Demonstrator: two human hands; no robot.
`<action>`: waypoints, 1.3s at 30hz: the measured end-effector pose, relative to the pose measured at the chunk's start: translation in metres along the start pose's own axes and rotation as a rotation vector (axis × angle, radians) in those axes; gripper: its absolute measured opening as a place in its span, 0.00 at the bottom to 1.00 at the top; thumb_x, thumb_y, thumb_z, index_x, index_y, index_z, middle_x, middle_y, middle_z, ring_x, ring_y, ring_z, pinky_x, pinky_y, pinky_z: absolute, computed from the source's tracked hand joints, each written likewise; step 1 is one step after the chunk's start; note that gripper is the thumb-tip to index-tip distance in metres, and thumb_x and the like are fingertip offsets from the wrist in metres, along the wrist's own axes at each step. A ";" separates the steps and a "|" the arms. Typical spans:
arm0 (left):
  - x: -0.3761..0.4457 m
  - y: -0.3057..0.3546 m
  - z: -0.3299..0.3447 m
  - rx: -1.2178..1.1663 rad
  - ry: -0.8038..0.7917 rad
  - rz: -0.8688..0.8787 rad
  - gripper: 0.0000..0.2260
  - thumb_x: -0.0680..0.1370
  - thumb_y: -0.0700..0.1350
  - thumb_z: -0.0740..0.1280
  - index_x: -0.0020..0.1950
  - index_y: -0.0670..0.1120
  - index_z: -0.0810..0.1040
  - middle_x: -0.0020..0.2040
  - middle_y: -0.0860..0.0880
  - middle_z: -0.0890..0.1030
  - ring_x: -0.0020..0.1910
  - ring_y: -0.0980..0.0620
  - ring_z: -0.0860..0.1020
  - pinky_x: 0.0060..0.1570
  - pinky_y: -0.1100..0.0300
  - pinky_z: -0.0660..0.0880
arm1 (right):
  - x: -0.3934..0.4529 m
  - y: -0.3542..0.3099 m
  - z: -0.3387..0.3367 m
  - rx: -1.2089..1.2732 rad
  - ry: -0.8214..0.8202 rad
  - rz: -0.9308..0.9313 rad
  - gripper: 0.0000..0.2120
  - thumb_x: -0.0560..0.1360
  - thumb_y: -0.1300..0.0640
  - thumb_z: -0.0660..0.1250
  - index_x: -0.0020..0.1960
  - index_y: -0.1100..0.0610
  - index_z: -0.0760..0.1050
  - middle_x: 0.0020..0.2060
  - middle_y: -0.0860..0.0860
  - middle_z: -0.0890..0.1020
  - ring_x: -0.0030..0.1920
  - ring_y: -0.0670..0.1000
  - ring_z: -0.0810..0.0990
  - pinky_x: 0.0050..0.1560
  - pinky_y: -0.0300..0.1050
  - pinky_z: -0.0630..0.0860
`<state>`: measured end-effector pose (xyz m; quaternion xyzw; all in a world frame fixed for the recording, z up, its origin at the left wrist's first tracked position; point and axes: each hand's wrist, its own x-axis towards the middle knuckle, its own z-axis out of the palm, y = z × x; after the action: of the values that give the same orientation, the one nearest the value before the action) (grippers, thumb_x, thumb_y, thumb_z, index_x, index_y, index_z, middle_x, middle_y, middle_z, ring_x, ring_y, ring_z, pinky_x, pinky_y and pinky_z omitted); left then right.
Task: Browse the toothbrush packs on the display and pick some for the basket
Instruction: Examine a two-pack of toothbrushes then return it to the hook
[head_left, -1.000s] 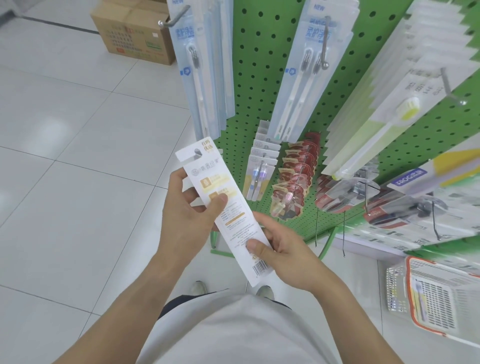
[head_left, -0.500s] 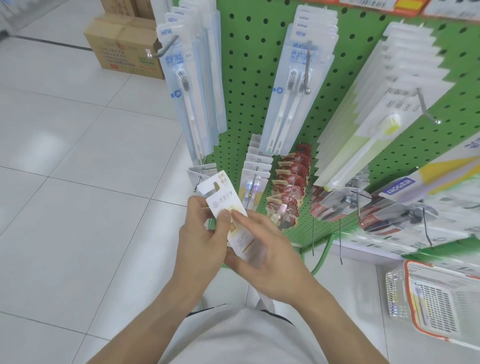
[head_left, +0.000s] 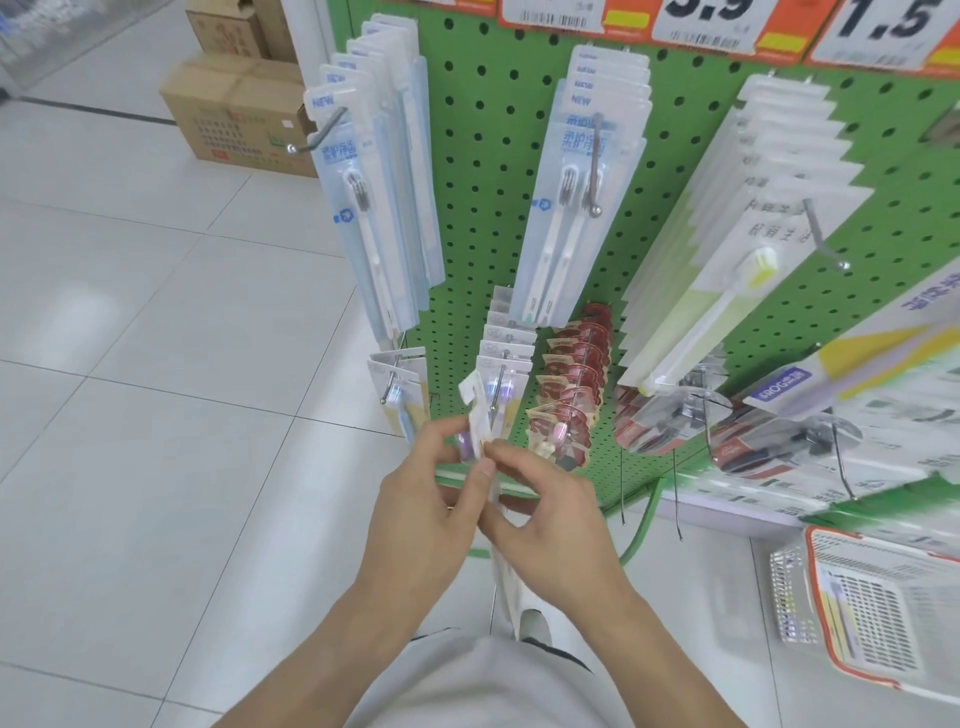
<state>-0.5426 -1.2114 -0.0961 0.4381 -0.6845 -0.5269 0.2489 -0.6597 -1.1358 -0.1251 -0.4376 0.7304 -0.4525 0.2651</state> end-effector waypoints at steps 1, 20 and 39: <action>0.000 0.000 0.001 -0.007 -0.012 0.003 0.16 0.80 0.45 0.69 0.59 0.66 0.72 0.50 0.69 0.81 0.35 0.57 0.84 0.36 0.62 0.79 | 0.000 0.000 0.001 0.005 0.006 0.021 0.17 0.76 0.59 0.73 0.64 0.52 0.80 0.55 0.39 0.84 0.57 0.36 0.81 0.53 0.33 0.80; 0.092 -0.060 -0.016 0.258 0.470 0.093 0.14 0.78 0.47 0.71 0.62 0.52 0.74 0.58 0.53 0.73 0.50 0.49 0.76 0.54 0.45 0.76 | 0.032 0.028 0.018 0.093 0.055 0.261 0.14 0.81 0.64 0.63 0.43 0.47 0.73 0.29 0.41 0.80 0.25 0.42 0.69 0.29 0.36 0.65; 0.112 -0.072 -0.010 0.203 0.487 0.148 0.12 0.78 0.43 0.70 0.60 0.49 0.74 0.52 0.51 0.76 0.49 0.52 0.76 0.49 0.56 0.74 | 0.055 0.032 0.016 -0.052 -0.047 0.462 0.08 0.82 0.63 0.56 0.47 0.61 0.71 0.35 0.51 0.72 0.33 0.49 0.68 0.29 0.41 0.64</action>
<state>-0.5656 -1.3174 -0.1737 0.5234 -0.6840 -0.3151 0.3987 -0.6858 -1.1846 -0.1604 -0.2758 0.8164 -0.3504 0.3670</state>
